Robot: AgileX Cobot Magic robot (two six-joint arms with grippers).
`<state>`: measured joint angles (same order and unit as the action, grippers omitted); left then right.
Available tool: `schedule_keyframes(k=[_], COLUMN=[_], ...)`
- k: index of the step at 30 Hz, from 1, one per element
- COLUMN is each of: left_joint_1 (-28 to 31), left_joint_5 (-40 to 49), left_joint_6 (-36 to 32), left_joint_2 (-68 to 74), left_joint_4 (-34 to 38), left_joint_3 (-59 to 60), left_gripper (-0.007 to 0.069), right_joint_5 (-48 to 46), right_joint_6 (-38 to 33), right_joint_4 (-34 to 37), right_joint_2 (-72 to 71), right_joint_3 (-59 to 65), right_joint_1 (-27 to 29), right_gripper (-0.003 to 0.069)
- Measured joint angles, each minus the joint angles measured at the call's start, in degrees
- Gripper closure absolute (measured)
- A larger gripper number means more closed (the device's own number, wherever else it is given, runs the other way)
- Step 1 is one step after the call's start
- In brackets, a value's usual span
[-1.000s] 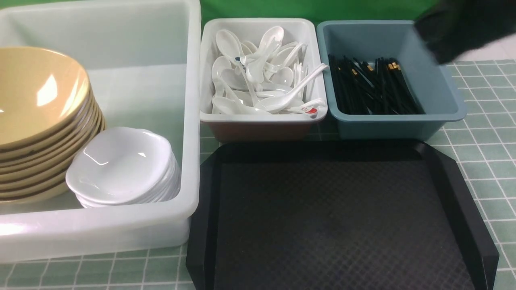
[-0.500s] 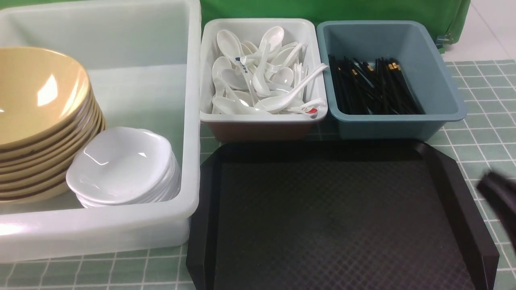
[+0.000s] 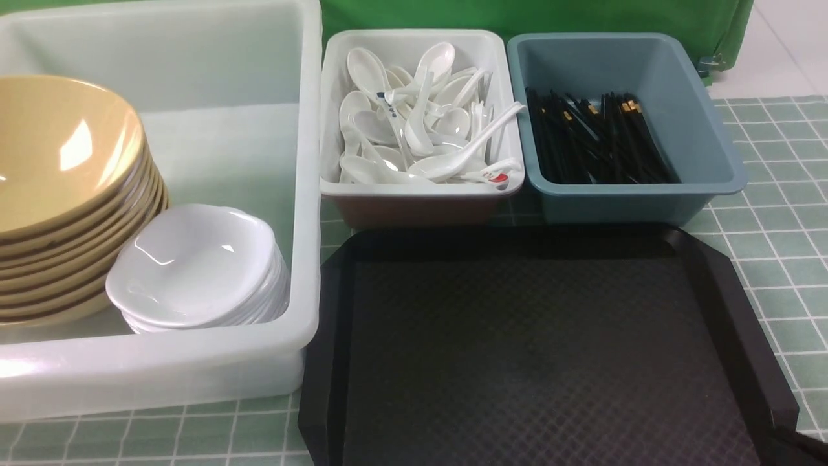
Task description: On blue table put chopsticks spoon bowls plates into blue grey white boxes.
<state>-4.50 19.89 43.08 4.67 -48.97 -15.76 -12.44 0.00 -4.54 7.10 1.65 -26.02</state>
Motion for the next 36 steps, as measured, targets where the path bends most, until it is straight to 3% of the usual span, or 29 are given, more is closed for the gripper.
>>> schedule_keyframes(k=[2,6,8,11,36], left_joint_1=[0.00,0.00,0.00,0.00,0.00], left_joint_5=[0.10,0.10,0.10,0.10,-0.03], left_joint_6=[0.00,0.00,0.00,0.00,0.00], left_joint_2=[0.00,0.00,0.00,0.00,0.00], left_joint_4=[0.00,0.00,0.00,0.00,0.00], left_joint_3=[0.00,0.00,0.00,0.00,0.00], left_gripper=[0.0620,0.0620,0.0620,0.0620,0.0620], right_joint_5=[-3.81,-3.27,-2.37,-2.07,-5.53], right_joint_6=[1.17,2.69,3.38,3.52,2.84], right_joint_4=[0.02,0.07,0.52,0.64,0.85], right_joint_2=[-6.04,-7.57,-7.76,-7.76,-7.76], right_joint_3=[0.00,0.00,0.00,0.00,-0.10], right_joint_1=[5.95,14.33,21.44,25.75,26.47], right_gripper=[0.0613,0.0612,0.0611,0.0610,0.0600])
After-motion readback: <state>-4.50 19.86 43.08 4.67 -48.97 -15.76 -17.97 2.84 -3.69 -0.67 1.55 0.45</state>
